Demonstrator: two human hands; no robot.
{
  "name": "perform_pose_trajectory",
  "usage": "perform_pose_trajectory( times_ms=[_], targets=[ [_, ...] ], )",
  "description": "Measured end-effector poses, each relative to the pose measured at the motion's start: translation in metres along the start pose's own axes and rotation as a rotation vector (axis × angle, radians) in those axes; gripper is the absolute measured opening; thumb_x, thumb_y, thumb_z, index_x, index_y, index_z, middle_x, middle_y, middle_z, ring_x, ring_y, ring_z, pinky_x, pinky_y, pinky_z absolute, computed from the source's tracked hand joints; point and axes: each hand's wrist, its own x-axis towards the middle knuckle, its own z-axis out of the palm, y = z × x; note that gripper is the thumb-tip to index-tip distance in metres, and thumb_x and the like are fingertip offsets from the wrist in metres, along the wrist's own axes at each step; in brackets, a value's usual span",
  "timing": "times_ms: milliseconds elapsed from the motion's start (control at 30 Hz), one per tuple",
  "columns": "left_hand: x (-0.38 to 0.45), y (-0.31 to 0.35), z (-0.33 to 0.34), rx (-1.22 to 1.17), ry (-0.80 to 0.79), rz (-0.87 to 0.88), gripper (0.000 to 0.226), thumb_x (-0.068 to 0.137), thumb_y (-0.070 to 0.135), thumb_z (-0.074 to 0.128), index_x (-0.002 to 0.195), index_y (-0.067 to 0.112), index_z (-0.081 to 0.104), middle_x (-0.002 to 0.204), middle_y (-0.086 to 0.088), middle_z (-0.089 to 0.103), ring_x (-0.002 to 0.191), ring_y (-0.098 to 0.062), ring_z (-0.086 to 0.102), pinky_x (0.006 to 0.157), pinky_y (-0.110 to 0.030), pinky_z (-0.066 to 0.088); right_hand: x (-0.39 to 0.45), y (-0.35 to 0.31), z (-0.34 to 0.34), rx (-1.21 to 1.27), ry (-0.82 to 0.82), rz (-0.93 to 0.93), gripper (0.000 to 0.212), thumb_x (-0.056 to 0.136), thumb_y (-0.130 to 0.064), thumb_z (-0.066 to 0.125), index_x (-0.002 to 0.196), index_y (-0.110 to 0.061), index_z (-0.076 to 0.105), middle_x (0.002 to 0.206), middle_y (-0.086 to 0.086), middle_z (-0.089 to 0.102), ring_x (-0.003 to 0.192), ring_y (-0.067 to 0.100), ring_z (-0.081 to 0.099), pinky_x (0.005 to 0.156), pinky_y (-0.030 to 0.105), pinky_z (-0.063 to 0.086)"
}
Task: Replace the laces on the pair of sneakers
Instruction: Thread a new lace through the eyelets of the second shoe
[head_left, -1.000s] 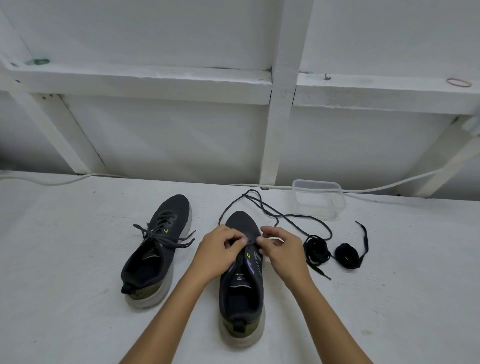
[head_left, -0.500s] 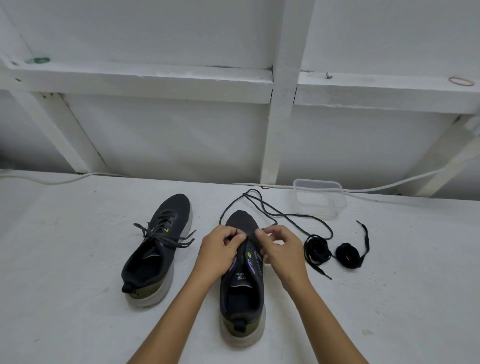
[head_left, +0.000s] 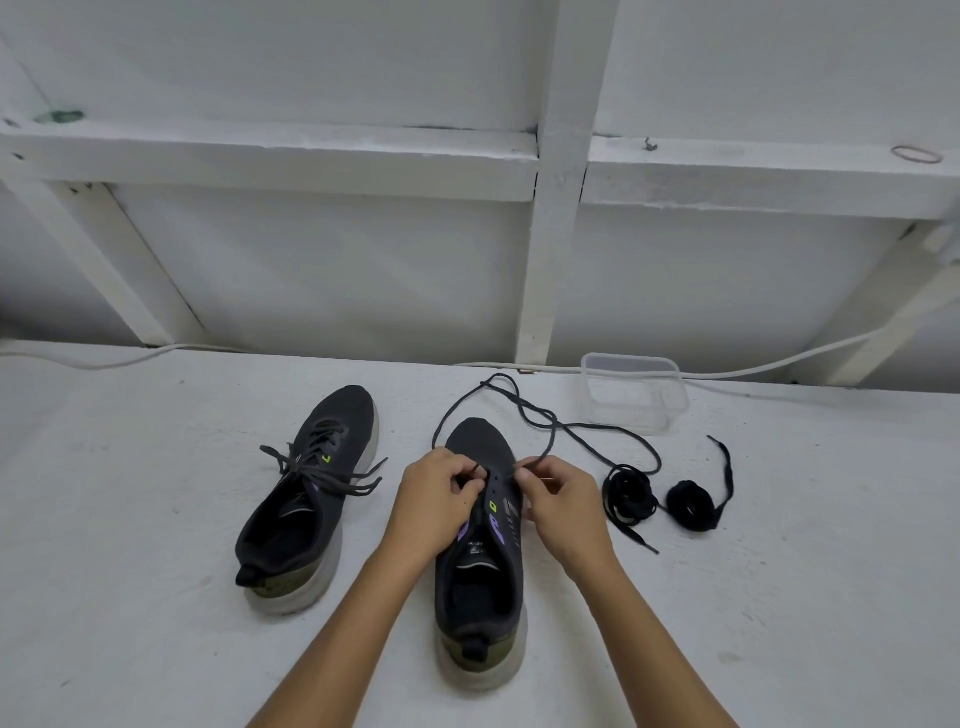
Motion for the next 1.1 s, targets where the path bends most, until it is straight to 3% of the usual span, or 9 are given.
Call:
perform_pose_trajectory(
  times_ms=[100, 233, 633, 867, 1100],
  targets=[
    [0.001, 0.001, 0.004, -0.01, 0.002, -0.02, 0.007, 0.088, 0.021, 0.074, 0.094, 0.021, 0.077, 0.091, 0.01, 0.063, 0.07, -0.004, 0.057, 0.066, -0.008, 0.042, 0.001, 0.003, 0.004, -0.112, 0.063, -0.061, 0.016, 0.093, -0.02, 0.068, 0.082, -0.029, 0.076, 0.09, -0.01, 0.074, 0.081, 0.011, 0.069, 0.079, 0.033, 0.058],
    [0.001, -0.001, 0.006, -0.058, -0.003, -0.044, 0.008, 0.088, 0.026, 0.075, 0.095, 0.025, 0.079, 0.091, 0.012, 0.063, 0.075, -0.002, 0.059, 0.074, -0.021, 0.05, 0.002, 0.004, 0.008, -0.137, 0.108, -0.084, 0.013, 0.092, -0.021, 0.07, 0.082, -0.025, 0.077, 0.092, -0.014, 0.074, 0.082, 0.002, 0.067, 0.076, 0.022, 0.051],
    [0.001, -0.001, 0.007, -0.102, -0.01, -0.083, 0.011, 0.089, 0.026, 0.074, 0.099, 0.026, 0.079, 0.09, 0.015, 0.061, 0.076, 0.001, 0.058, 0.071, -0.014, 0.043, 0.002, 0.005, 0.012, -0.179, 0.134, -0.13, 0.013, 0.092, -0.023, 0.07, 0.081, -0.026, 0.077, 0.088, -0.017, 0.073, 0.084, 0.002, 0.066, 0.081, 0.034, 0.055],
    [0.0, -0.002, 0.01, -0.112, 0.004, -0.084, 0.012, 0.089, 0.027, 0.074, 0.1, 0.026, 0.08, 0.091, 0.014, 0.061, 0.076, -0.001, 0.058, 0.074, -0.019, 0.046, 0.001, 0.001, 0.015, -0.426, 0.097, -0.175, 0.011, 0.093, -0.027, 0.067, 0.087, -0.029, 0.076, 0.094, -0.015, 0.07, 0.086, 0.006, 0.062, 0.076, 0.028, 0.049],
    [0.002, 0.005, 0.01, 0.048, -0.009, -0.09, 0.014, 0.092, 0.032, 0.068, 0.101, 0.028, 0.077, 0.097, 0.014, 0.058, 0.087, -0.006, 0.057, 0.074, -0.021, 0.043, 0.0, 0.005, 0.004, -0.23, -0.044, -0.045, 0.021, 0.094, -0.032, 0.068, 0.077, -0.026, 0.078, 0.085, -0.016, 0.072, 0.089, -0.002, 0.064, 0.087, 0.027, 0.051]
  ],
)
